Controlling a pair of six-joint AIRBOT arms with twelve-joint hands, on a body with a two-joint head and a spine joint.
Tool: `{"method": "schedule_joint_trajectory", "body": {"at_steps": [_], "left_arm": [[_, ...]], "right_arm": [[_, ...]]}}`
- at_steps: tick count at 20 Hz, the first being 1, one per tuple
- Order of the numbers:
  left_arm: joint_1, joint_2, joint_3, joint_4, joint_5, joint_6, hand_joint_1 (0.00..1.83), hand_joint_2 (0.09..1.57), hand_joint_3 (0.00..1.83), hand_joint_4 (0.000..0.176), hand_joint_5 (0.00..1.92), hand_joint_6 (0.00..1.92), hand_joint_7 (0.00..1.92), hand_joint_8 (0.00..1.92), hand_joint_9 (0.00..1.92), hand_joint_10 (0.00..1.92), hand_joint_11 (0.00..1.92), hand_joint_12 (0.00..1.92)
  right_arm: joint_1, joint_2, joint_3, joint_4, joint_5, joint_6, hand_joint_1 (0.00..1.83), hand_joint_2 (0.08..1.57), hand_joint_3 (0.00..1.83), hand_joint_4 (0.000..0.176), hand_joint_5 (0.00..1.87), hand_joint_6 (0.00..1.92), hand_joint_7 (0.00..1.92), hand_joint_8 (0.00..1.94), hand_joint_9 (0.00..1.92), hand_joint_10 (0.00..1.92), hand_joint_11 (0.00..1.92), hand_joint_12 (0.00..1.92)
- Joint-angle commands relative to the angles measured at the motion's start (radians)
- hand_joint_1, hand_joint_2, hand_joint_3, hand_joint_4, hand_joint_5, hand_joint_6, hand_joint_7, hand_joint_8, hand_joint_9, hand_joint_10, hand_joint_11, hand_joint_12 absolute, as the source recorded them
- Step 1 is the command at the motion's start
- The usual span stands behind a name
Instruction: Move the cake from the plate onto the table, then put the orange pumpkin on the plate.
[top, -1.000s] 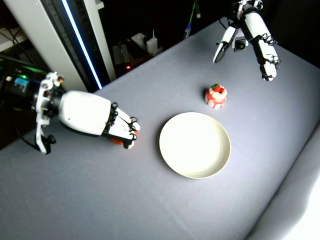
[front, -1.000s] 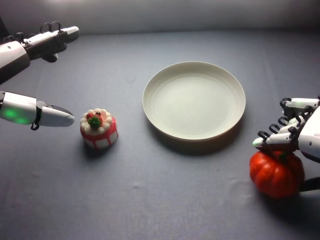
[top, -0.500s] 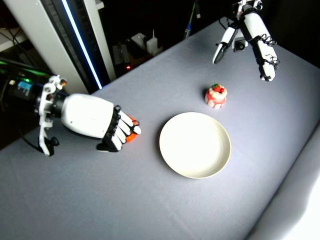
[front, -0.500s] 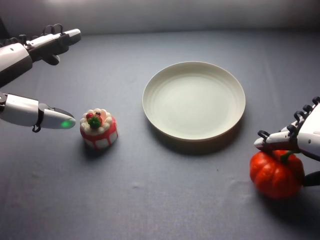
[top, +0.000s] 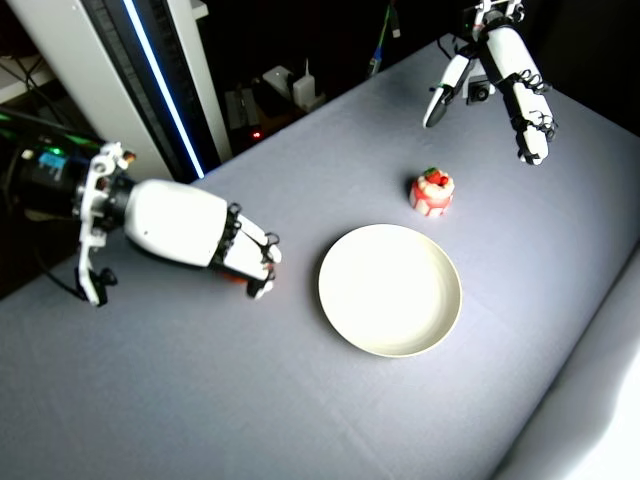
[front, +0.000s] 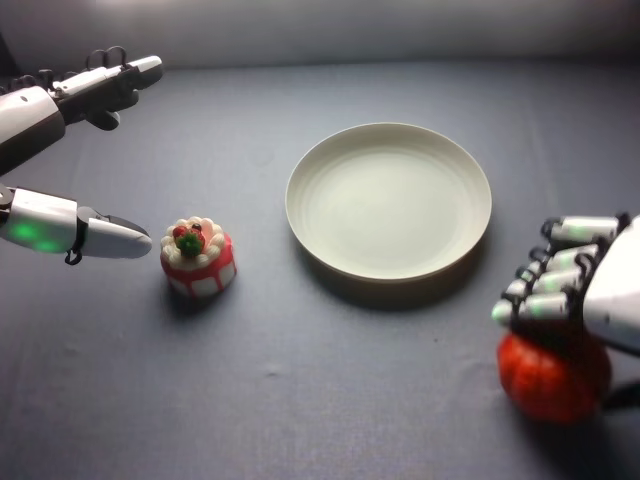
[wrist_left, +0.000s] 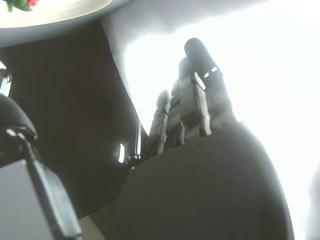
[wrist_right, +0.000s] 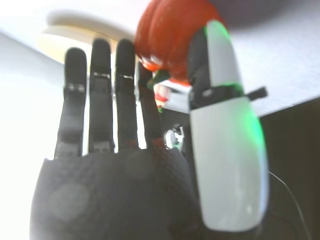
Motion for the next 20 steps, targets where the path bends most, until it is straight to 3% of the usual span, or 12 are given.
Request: {"method": "schedule_joint_trajectory", "body": {"at_steps": [1, 3, 4, 5, 6, 8, 9, 12, 15, 17, 18, 20], "left_arm": [[-0.012, 0.0, 0.002, -0.034, -0.11, -0.004, 0.92, 0.82, 0.0, 0.029, 0.04, 0.0, 0.05, 0.0, 0.21, 0.01, 0.0, 1.12], [-0.012, -0.001, 0.002, -0.034, -0.109, -0.004, 0.92, 0.81, 0.0, 0.043, 0.05, 0.0, 0.04, 0.0, 0.21, 0.01, 0.0, 1.09], [-0.012, -0.002, 0.002, -0.034, -0.109, -0.004, 0.91, 0.81, 0.0, 0.039, 0.05, 0.0, 0.04, 0.0, 0.22, 0.01, 0.0, 1.09], [-0.012, -0.002, 0.002, -0.034, -0.108, -0.004, 0.91, 0.81, 0.0, 0.028, 0.05, 0.0, 0.04, 0.0, 0.22, 0.01, 0.0, 1.09], [-0.012, -0.003, 0.002, -0.034, -0.108, -0.004, 0.9, 0.81, 0.0, 0.043, 0.05, 0.0, 0.03, 0.0, 0.21, 0.01, 0.0, 1.09], [-0.012, -0.002, 0.002, -0.034, -0.109, -0.004, 0.91, 0.8, 0.0, 0.021, 0.04, 0.0, 0.04, 0.0, 0.22, 0.01, 0.0, 1.09], [-0.012, -0.002, 0.002, -0.034, -0.109, -0.004, 0.94, 0.81, 0.0, 0.029, 0.04, 0.0, 0.03, 0.0, 0.2, 0.01, 0.0, 1.09], [-0.012, -0.004, 0.002, -0.034, -0.108, -0.004, 0.96, 0.82, 0.0, 0.0, 0.02, 0.0, 0.02, 0.0, 0.18, 0.0, 0.0, 1.07], [-0.012, -0.008, 0.003, -0.032, -0.109, -0.004, 0.93, 0.82, 0.0, 0.0, 0.02, 0.0, 0.02, 0.0, 0.19, 0.0, 0.0, 1.08], [-0.011, -0.008, 0.002, -0.032, -0.111, -0.004, 0.92, 0.81, 0.0, 0.024, 0.02, 0.0, 0.02, 0.0, 0.18, 0.0, 0.0, 1.09], [-0.011, -0.008, 0.002, -0.031, -0.111, -0.004, 0.91, 0.81, 0.0, 0.0, 0.02, 0.0, 0.02, 0.0, 0.19, 0.01, 0.0, 1.09], [-0.011, -0.009, 0.002, -0.03, -0.113, -0.004, 0.91, 0.82, 0.0, 0.0, 0.02, 0.0, 0.03, 0.0, 0.19, 0.0, 0.0, 1.06]], "right_arm": [[0.01, 0.005, -0.005, 0.001, 0.061, -0.004, 0.87, 0.97, 0.0, 0.061, 0.27, 0.0, 0.18, 0.01, 0.13, 0.02, 0.0, 0.86], [0.01, 0.007, -0.01, -0.001, 0.056, -0.004, 0.8, 0.93, 0.0, 0.094, 0.19, 0.01, 0.06, 0.03, 0.01, 0.0, 0.0, 0.35], [0.01, 0.008, -0.009, -0.001, 0.053, -0.004, 0.77, 0.92, 0.0, 0.109, 0.14, 0.0, 0.01, 0.01, 0.0, 0.0, 0.0, 0.29], [0.01, 0.008, -0.007, -0.001, 0.05, -0.004, 0.74, 0.92, 0.0, 0.105, 0.11, 0.0, 0.0, 0.0, 0.0, 0.0, 0.0, 0.23], [0.01, 0.008, -0.002, -0.001, 0.042, -0.004, 0.67, 0.93, 0.0, 0.123, 0.05, 0.0, 0.0, 0.0, 0.0, 0.0, 0.0, 0.05], [0.01, 0.008, 0.0, 0.0, 0.032, -0.004, 0.67, 0.92, 0.0, 0.129, 0.02, 0.0, 0.0, 0.0, 0.0, 0.0, 0.0, 0.0], [0.01, 0.008, 0.0, 0.0, 0.029, -0.004, 0.64, 0.91, 0.0, 0.143, 0.0, 0.0, 0.0, 0.0, 0.0, 0.0, 0.0, 0.0], [0.01, 0.008, -0.004, -0.001, 0.026, -0.004, 0.65, 0.88, 0.0, 0.174, 0.0, 0.0, 0.0, 0.0, 0.0, 0.0, 0.0, 0.0], [0.01, 0.005, -0.001, -0.001, 0.026, -0.004, 0.64, 0.91, 0.0, 0.165, 0.0, 0.0, 0.0, 0.0, 0.0, 0.0, 0.0, 0.0], [0.01, -0.006, 0.008, -0.001, 0.023, -0.004, 0.61, 0.91, 0.0, 0.155, 0.0, 0.0, 0.0, 0.0, 0.0, 0.0, 0.0, 0.0], [0.01, -0.013, 0.014, 0.0, 0.019, -0.004, 0.6, 0.94, 0.01, 0.14, 0.0, 0.0, 0.0, 0.0, 0.0, 0.0, 0.0, 0.0], [0.01, -0.031, 0.033, 0.006, 0.008, -0.004, 0.61, 0.94, 0.01, 0.126, 0.0, 0.0, 0.0, 0.0, 0.0, 0.0, 0.0, 0.0]]}}
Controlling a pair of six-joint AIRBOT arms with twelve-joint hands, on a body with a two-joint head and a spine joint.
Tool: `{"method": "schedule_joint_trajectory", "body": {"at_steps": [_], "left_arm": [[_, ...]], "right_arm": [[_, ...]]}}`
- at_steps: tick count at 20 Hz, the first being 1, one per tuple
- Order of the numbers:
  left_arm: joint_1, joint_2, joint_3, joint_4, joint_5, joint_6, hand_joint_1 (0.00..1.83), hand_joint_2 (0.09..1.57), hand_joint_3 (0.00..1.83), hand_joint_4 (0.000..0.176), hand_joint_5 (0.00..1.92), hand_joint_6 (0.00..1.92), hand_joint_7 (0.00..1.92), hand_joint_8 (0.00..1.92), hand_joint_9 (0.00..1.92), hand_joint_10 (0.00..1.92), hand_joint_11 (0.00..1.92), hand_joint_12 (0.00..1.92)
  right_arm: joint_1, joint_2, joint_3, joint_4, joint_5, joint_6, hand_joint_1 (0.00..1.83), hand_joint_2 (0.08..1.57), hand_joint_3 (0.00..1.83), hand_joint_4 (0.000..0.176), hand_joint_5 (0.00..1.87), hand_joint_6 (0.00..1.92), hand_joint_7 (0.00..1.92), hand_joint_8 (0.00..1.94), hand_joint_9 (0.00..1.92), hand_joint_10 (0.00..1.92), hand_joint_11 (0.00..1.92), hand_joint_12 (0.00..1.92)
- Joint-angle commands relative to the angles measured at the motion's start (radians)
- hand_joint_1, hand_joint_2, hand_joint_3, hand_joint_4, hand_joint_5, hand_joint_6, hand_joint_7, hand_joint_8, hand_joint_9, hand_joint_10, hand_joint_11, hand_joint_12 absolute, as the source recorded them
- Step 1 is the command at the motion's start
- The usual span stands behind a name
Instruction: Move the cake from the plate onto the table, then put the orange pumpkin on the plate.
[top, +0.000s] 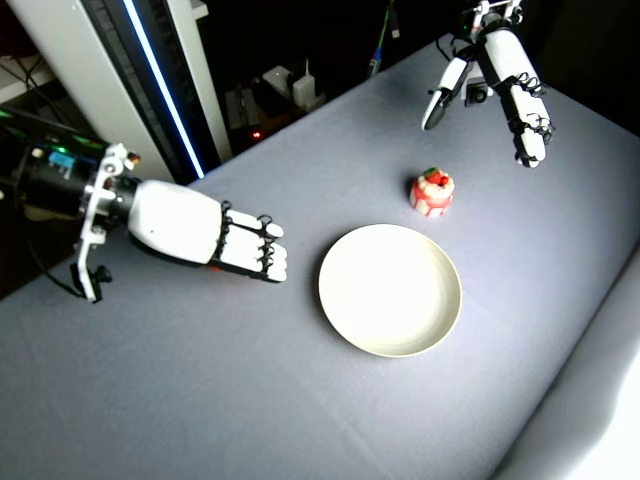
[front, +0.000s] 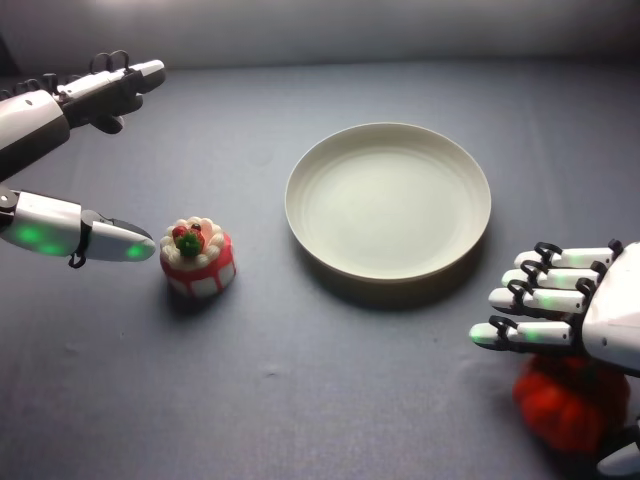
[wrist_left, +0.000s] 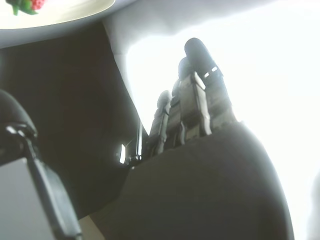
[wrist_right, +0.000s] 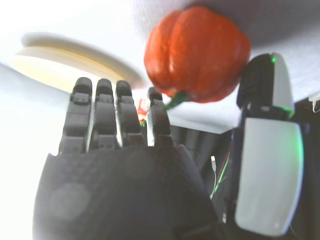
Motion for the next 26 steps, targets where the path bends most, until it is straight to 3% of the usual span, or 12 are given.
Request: {"method": "schedule_joint_trajectory", "body": {"at_steps": [1, 5, 7, 8, 9, 11, 12, 13, 14, 15, 17, 26], "left_arm": [[-0.011, -0.003, 0.001, -0.033, -0.115, -0.004, 0.91, 0.81, 0.0, 0.0, 0.02, 0.0, 0.03, 0.0, 0.19, 0.0, 0.0, 1.03], [-0.011, -0.002, 0.001, -0.032, -0.117, -0.004, 0.92, 0.82, 0.0, 0.0, 0.02, 0.0, 0.04, 0.0, 0.19, 0.0, 0.0, 1.0], [-0.011, -0.002, 0.001, -0.03, -0.117, -0.004, 0.94, 0.83, 0.0, 0.0, 0.02, 0.0, 0.03, 0.0, 0.18, 0.0, 0.0, 0.92], [-0.011, -0.003, 0.001, -0.03, -0.117, -0.004, 0.94, 0.83, 0.0, 0.005, 0.02, 0.0, 0.04, 0.0, 0.19, 0.0, 0.0, 0.92], [-0.012, -0.003, 0.001, -0.03, -0.117, -0.004, 0.92, 0.83, 0.0, 0.016, 0.02, 0.0, 0.03, 0.0, 0.19, 0.0, 0.0, 0.95], [-0.011, -0.003, 0.001, -0.03, -0.118, -0.004, 0.91, 0.84, 0.01, 0.012, 0.03, 0.0, 0.03, 0.0, 0.19, 0.01, 0.0, 0.96], [-0.011, -0.003, 0.001, -0.029, -0.118, -0.004, 0.92, 0.84, 0.01, 0.009, 0.03, 0.0, 0.03, 0.0, 0.2, 0.01, 0.0, 0.96], [-0.011, -0.003, 0.002, -0.029, -0.118, -0.004, 0.93, 0.84, 0.0, 0.008, 0.03, 0.0, 0.04, 0.01, 0.2, 0.01, 0.0, 0.96], [-0.011, -0.003, 0.002, -0.028, -0.117, -0.004, 0.95, 0.84, 0.01, 0.0, 0.04, 0.0, 0.04, 0.0, 0.19, 0.0, 0.0, 1.01], [-0.011, -0.004, 0.002, -0.028, -0.117, -0.004, 0.93, 0.84, 0.0, 0.0, 0.04, 0.0, 0.05, 0.0, 0.19, 0.0, 0.0, 1.02], [-0.011, -0.004, 0.003, -0.028, -0.115, -0.004, 0.94, 0.84, 0.0, 0.0, 0.04, 0.0, 0.04, 0.0, 0.17, 0.0, 0.0, 1.06], [-0.009, -0.005, 0.003, -0.028, -0.113, -0.004, 0.92, 0.86, 0.01, 0.0, 0.06, 0.0, 0.04, 0.0, 0.23, 0.01, 0.0, 1.12]], "right_arm": [[0.01, -0.002, 0.006, 0.007, 0.079, -0.004, 0.63, 0.94, 0.01, 0.119, 0.0, 0.0, 0.0, 0.0, 0.0, 0.0, 0.0, 0.0], [0.01, -0.01, 0.015, 0.011, 0.068, -0.004, 0.72, 0.94, 0.01, 0.097, 0.02, 0.01, 0.0, 0.0, 0.0, 0.0, 0.0, 0.0], [0.01, -0.012, 0.02, 0.011, 0.067, -0.004, 0.79, 0.95, 0.0, 0.074, 0.09, 0.01, 0.0, 0.0, 0.0, 0.0, 0.0, 0.22], [0.01, -0.012, 0.022, 0.011, 0.066, -0.004, 0.83, 0.95, 0.0, 0.025, 0.19, 0.01, 0.15, 0.0, 0.1, 0.01, 0.0, 0.7], [0.01, -0.013, 0.022, 0.011, 0.065, -0.004, 0.85, 0.98, 0.0, 0.0, 0.33, 0.02, 0.34, 0.02, 0.31, 0.06, 0.02, 1.18], [0.01, -0.013, 0.022, 0.011, 0.065, -0.004, 0.96, 1.04, 0.01, 0.0, 0.6, 0.1, 0.7, 0.12, 0.73, 0.25, 0.27, 1.38], [0.01, -0.013, 0.022, 0.011, 0.065, -0.004, 1.04, 1.02, 0.0, 0.0, 0.72, 0.21, 0.83, 0.41, 0.81, 0.76, 0.51, 1.45], [0.01, -0.013, 0.022, 0.01, 0.065, -0.004, 1.11, 1.12, 0.01, 0.0, 0.86, 0.93, 0.87, 0.99, 0.94, 1.31, 0.8, 1.66], [0.01, -0.013, 0.022, 0.009, 0.065, -0.004, 1.12, 1.15, 0.01, 0.0, 0.87, 1.15, 0.85, 1.55, 0.99, 1.77, 1.04, 1.87], [0.01, -0.013, 0.022, 0.009, 0.065, -0.004, 1.16, 1.07, 0.0, 0.0, 0.72, 1.59, 0.84, 1.86, 1.09, 1.89, 1.21, 1.91], [0.01, -0.013, 0.021, 0.006, 0.065, -0.004, 1.18, 1.07, 0.0, 0.0, 0.8, 1.91, 1.0, 1.94, 1.26, 1.92, 1.42, 1.92], [0.021, -0.006, 0.011, -0.002, 0.066, -0.004, 1.23, 1.17, 0.01, 0.0, 1.03, 1.92, 1.28, 1.94, 1.52, 1.92, 1.64, 1.92]]}}
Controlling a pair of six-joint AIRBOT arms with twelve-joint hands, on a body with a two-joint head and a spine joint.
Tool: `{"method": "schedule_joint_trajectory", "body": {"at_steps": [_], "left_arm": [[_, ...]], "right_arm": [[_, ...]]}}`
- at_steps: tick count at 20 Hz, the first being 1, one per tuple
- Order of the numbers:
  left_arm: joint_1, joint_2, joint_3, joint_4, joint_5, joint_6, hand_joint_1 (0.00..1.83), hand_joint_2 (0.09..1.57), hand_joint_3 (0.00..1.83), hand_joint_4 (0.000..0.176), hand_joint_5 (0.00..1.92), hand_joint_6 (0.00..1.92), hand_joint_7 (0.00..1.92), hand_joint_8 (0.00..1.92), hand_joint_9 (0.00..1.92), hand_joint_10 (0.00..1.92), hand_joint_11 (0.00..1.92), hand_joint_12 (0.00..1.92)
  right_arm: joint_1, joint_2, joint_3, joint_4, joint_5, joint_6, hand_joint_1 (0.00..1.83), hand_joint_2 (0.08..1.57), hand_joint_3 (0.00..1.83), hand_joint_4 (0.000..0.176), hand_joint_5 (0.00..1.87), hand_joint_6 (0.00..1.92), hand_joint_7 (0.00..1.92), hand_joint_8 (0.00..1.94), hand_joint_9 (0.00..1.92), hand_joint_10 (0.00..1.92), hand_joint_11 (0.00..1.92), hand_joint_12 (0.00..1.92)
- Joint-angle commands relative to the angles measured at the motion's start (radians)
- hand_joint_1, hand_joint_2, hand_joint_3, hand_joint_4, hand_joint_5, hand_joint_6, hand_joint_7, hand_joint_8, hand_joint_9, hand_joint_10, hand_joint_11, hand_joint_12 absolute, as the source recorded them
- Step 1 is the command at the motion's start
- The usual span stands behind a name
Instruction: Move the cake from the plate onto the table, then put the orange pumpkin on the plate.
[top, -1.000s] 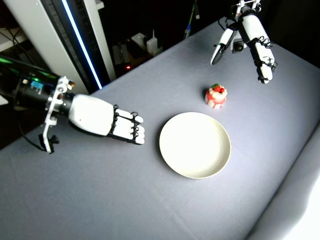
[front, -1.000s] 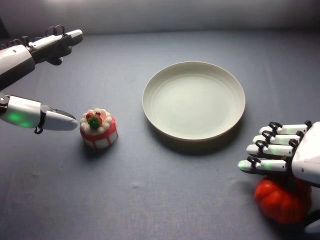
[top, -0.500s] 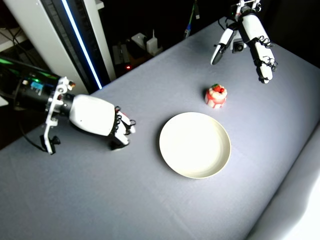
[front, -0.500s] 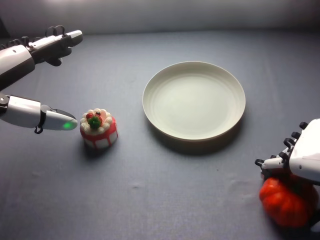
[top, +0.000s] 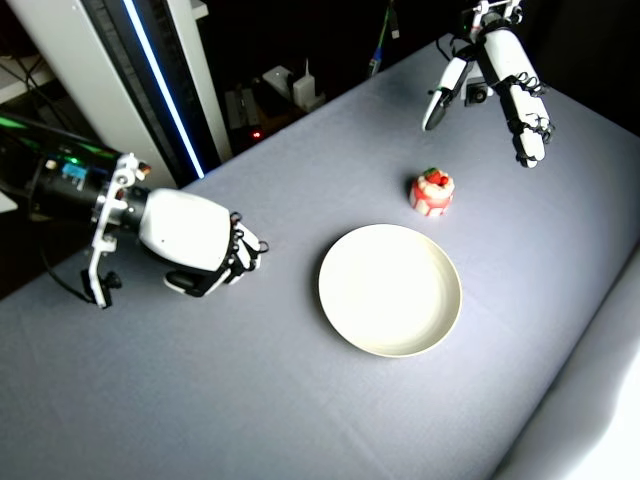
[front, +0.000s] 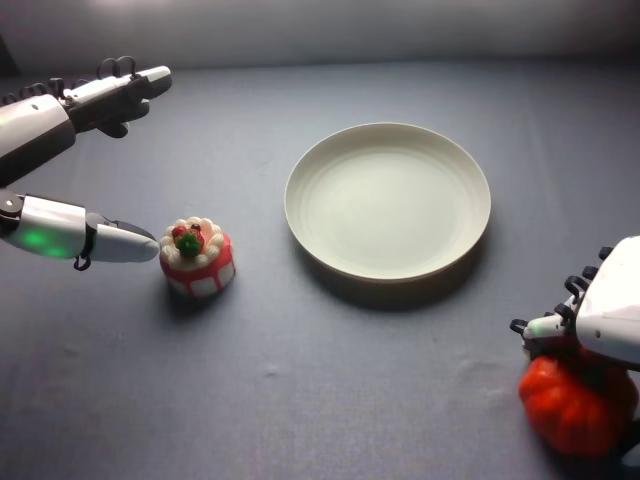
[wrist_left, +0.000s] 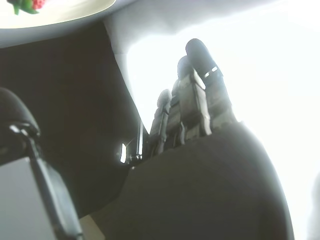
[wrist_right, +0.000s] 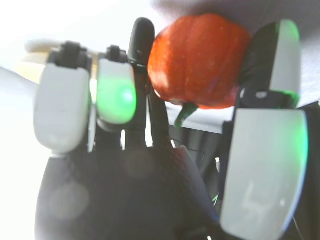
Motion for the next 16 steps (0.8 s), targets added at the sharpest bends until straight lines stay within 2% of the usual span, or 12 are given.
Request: {"method": "schedule_joint_trajectory", "body": {"at_steps": [1, 4, 7, 9, 10, 12, 13, 14, 15, 16], "left_arm": [[-0.008, 0.001, 0.004, -0.037, -0.112, -0.004, 0.92, 0.86, 0.01, 0.0, 0.06, 0.0, 0.04, 0.0, 0.23, 0.01, 0.0, 1.12], [-0.007, -0.001, 0.005, -0.037, -0.109, -0.004, 0.93, 0.86, 0.0, 0.0, 0.06, 0.0, 0.05, 0.0, 0.25, 0.02, 0.0, 1.11], [-0.007, -0.002, 0.006, -0.038, -0.11, -0.004, 0.91, 0.85, 0.0, 0.02, 0.05, 0.0, 0.05, 0.0, 0.27, 0.02, 0.0, 1.19], [-0.006, -0.002, 0.006, -0.039, -0.112, -0.004, 0.93, 0.85, 0.0, 0.019, 0.05, 0.0, 0.04, 0.0, 0.27, 0.01, 0.0, 1.19], [-0.003, -0.002, 0.006, -0.041, -0.114, -0.004, 0.94, 0.85, 0.0, 0.013, 0.05, 0.0, 0.04, 0.0, 0.27, 0.01, 0.0, 1.2], [0.005, -0.001, 0.006, -0.044, -0.118, -0.004, 0.94, 0.85, 0.0, 0.035, 0.06, 0.0, 0.04, 0.0, 0.26, 0.0, 0.0, 1.15], [0.007, -0.001, 0.006, -0.045, -0.118, -0.004, 0.94, 0.85, 0.0, 0.035, 0.06, 0.0, 0.04, 0.0, 0.26, 0.0, 0.0, 1.15], [0.008, -0.001, 0.005, -0.045, -0.118, -0.004, 0.94, 0.84, 0.0, 0.05, 0.07, 0.0, 0.04, 0.0, 0.27, 0.01, 0.0, 1.13], [0.008, -0.001, 0.005, -0.045, -0.12, -0.004, 0.94, 0.84, 0.0, 0.05, 0.07, 0.0, 0.04, 0.0, 0.27, 0.01, 0.0, 1.13], [0.007, -0.001, 0.005, -0.045, -0.121, -0.004, 0.87, 0.84, 0.0, 0.058, 0.07, 0.0, 0.04, 0.0, 0.28, 0.0, 0.0, 1.19]], "right_arm": [[0.014, 0.01, -0.005, -0.005, 0.068, -0.005, 1.23, 1.17, 0.01, 0.0, 1.03, 1.92, 1.28, 1.94, 1.52, 1.92, 1.64, 1.92], [0.037, 0.025, -0.021, -0.028, 0.072, -0.005, 1.23, 1.18, 0.01, 0.0, 1.02, 1.92, 1.28, 1.94, 1.52, 1.92, 1.63, 1.92], [0.086, 0.046, -0.037, -0.063, 0.072, -0.005, 1.28, 1.14, 0.0, 0.0, 0.95, 1.92, 1.24, 1.94, 1.47, 1.92, 1.59, 1.92], [0.106, 0.051, -0.038, -0.071, 0.071, -0.005, 1.28, 1.14, 0.0, 0.0, 0.93, 1.92, 1.22, 1.94, 1.45, 1.92, 1.58, 1.92], [0.121, 0.056, -0.038, -0.072, 0.072, -0.005, 1.25, 1.15, 0.0, 0.0, 0.94, 1.92, 1.21, 1.94, 1.44, 1.92, 1.56, 1.92], [0.178, 0.07, -0.031, -0.093, 0.072, -0.005, 1.27, 1.13, 0.0, 0.0, 0.94, 1.92, 1.28, 1.94, 1.49, 1.92, 1.59, 1.92], [0.196, 0.072, -0.027, -0.1, 0.072, -0.005, 1.27, 1.13, 0.0, 0.0, 0.94, 1.92, 1.28, 1.94, 1.49, 1.92, 1.59, 1.92], [0.222, 0.076, -0.024, -0.11, 0.071, -0.005, 1.2, 1.18, 0.01, 0.0, 0.93, 1.92, 1.26, 1.94, 1.48, 1.92, 1.59, 1.92], [0.247, 0.079, -0.023, -0.131, 0.067, -0.005, 1.2, 1.18, 0.01, 0.0, 0.93, 1.92, 1.26, 1.94, 1.48, 1.92, 1.59, 1.92], [0.276, 0.08, -0.019, -0.158, 0.059, -0.005, 1.21, 1.17, 0.0, 0.0, 1.0, 1.92, 1.31, 1.94, 1.51, 1.92, 1.62, 1.92]]}}
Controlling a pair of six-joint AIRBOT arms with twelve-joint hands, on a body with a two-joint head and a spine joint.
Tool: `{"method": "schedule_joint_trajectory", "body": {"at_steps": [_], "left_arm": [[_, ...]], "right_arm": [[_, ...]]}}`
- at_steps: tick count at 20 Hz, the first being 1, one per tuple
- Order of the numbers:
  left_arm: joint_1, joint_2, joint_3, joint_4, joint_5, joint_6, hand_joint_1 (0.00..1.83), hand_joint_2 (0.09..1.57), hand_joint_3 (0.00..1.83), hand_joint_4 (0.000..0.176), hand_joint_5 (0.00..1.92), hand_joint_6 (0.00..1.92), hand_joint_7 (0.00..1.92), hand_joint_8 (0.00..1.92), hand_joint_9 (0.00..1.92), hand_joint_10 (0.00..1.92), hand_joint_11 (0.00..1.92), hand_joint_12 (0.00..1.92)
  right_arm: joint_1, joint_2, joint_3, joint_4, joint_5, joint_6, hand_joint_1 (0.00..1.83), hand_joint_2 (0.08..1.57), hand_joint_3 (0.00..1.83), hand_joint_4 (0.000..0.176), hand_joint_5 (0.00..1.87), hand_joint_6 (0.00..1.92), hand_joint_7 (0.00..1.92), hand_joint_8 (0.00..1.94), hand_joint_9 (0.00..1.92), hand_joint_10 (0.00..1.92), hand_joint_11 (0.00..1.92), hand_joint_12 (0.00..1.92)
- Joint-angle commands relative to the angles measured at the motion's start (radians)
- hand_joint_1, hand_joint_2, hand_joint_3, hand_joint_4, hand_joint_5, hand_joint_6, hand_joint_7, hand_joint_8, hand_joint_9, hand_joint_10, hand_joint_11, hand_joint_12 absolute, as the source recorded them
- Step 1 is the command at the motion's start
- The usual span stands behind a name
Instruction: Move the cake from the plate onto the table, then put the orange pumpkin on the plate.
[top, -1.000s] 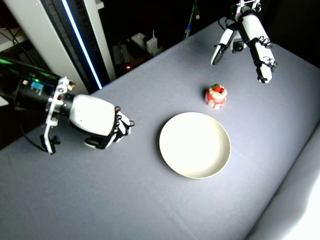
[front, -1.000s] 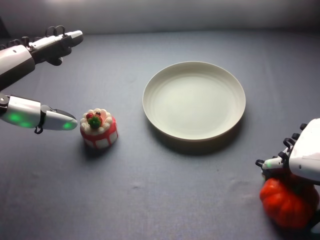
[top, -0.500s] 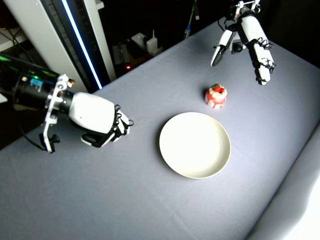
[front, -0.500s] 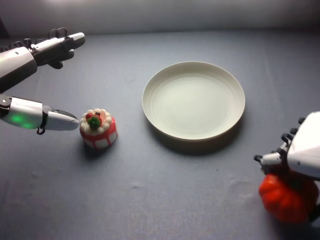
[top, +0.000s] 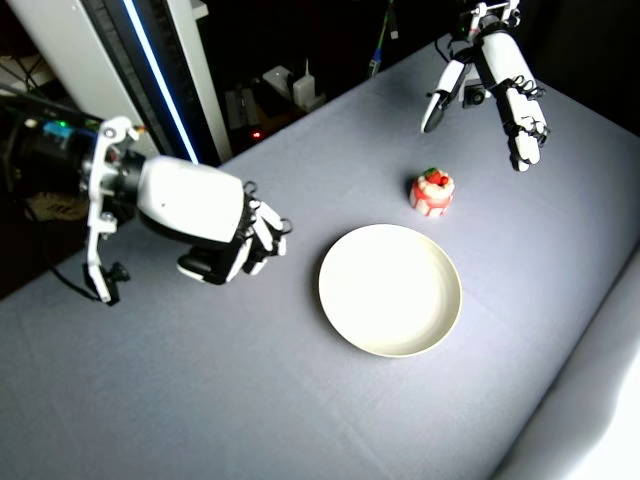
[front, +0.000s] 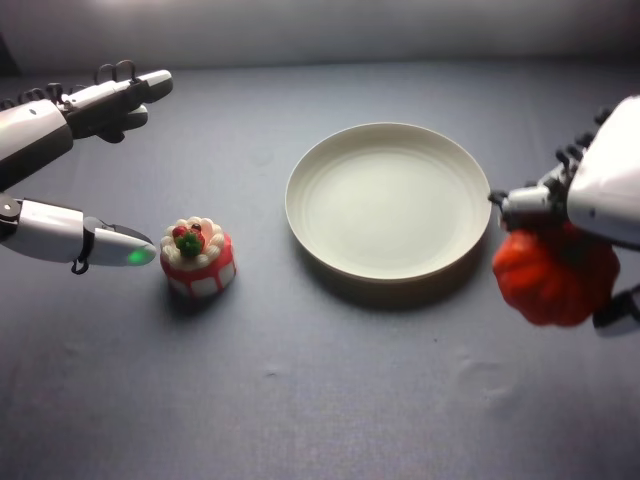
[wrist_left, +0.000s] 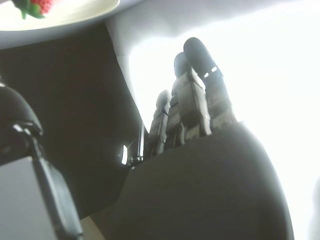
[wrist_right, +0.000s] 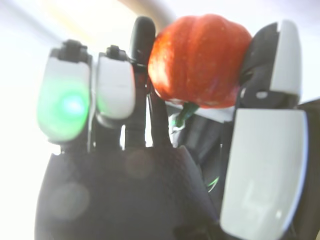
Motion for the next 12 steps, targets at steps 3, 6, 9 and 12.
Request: {"method": "schedule_joint_trajectory", "body": {"at_steps": [3, 6, 9, 12], "left_arm": [[-0.006, 0.001, 0.006, -0.035, -0.122, -0.004, 0.89, 0.83, 0.0, 0.071, 0.09, 0.01, 0.05, 0.01, 0.26, 0.0, 0.0, 1.19], [-0.007, 0.002, 0.006, -0.035, -0.122, -0.004, 0.9, 0.83, 0.0, 0.079, 0.1, 0.0, 0.04, 0.0, 0.23, 0.0, 0.0, 1.21], [-0.006, 0.001, 0.006, -0.035, -0.125, -0.004, 0.87, 0.84, 0.0, 0.068, 0.07, 0.0, 0.01, 0.0, 0.23, 0.0, 0.0, 1.2], [-0.007, 0.0, 0.006, -0.032, -0.125, -0.004, 0.89, 0.82, 0.0, 0.046, 0.08, 0.0, 0.06, 0.01, 0.24, 0.0, 0.0, 1.2]], "right_arm": [[0.075, 0.004, 0.027, -0.044, 0.059, -0.004, 1.25, 1.15, 0.0, 0.0, 1.06, 1.92, 1.33, 1.94, 1.5, 1.92, 1.57, 1.92], [0.112, -0.01, 0.07, -0.038, 0.056, -0.005, 1.28, 1.15, 0.0, 0.0, 1.08, 1.92, 1.34, 1.94, 1.48, 1.92, 1.52, 1.92], [0.148, -0.024, 0.096, -0.036, 0.051, -0.005, 1.29, 1.16, 0.0, 0.0, 1.04, 1.92, 1.31, 1.94, 1.44, 1.92, 1.49, 1.92], [0.206, -0.043, 0.12, -0.035, 0.02, -0.045, 1.36, 1.16, 0.0, 0.0, 1.03, 1.92, 1.31, 1.94, 1.42, 1.92, 1.45, 1.92]]}}
